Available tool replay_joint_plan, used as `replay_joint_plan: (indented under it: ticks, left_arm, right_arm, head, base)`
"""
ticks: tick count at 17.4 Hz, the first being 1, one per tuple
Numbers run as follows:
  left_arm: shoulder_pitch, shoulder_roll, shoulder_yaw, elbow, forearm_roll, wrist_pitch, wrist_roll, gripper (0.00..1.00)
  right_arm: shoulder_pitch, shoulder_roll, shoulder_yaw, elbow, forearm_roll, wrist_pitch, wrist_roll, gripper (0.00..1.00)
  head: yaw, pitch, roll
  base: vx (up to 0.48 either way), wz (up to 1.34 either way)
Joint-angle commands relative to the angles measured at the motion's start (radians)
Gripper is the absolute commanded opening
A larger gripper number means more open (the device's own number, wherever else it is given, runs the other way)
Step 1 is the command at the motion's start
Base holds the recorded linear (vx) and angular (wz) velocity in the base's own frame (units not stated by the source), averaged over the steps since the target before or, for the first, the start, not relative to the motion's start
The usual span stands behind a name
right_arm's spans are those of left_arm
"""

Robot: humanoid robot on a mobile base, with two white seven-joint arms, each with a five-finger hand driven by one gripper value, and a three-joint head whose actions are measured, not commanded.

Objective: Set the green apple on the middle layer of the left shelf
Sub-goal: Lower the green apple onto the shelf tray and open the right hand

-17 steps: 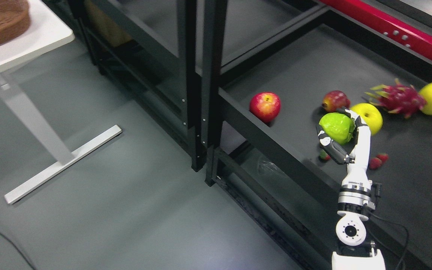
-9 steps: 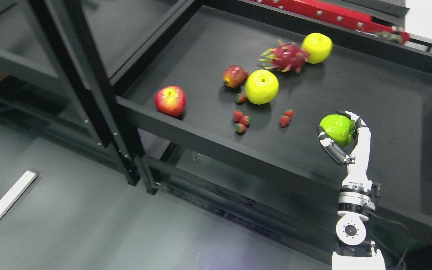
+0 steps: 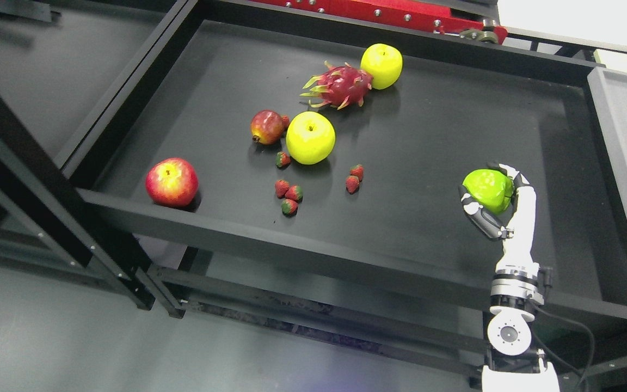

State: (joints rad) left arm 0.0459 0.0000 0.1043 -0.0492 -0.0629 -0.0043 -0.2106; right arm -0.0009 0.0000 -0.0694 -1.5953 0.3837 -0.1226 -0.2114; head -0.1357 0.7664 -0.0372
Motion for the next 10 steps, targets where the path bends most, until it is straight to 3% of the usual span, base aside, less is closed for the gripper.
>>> replay_joint_plan:
  ticks: [1,5,10]
  left_arm:
    - [0.0,0.017,0.0,0.0,0.0,0.0,0.0,1.0]
    - [0.0,0.017,0.0,0.0,0.0,0.0,0.0,1.0]
    - [0.0,0.017,0.0,0.0,0.0,0.0,0.0,1.0]
  right_arm:
    - [-0.047,-0.018,0.002,0.04,0.006,0.015,0.004,0.0]
    - [-0.105,-0.018,0.002,0.093,0.01,0.069,0.073,0.0]
    - [-0.267,-0.018,0.043,0.297,0.03,0.19,0.182,0.0]
  head:
    - [0.0,0.0,0.0]
    - [0.0,0.0,0.0]
    - [0.0,0.0,0.0]
  base:
    - [0.148,-0.2]
    - [0.193,-0.08]
    - [0.165,-0.05]
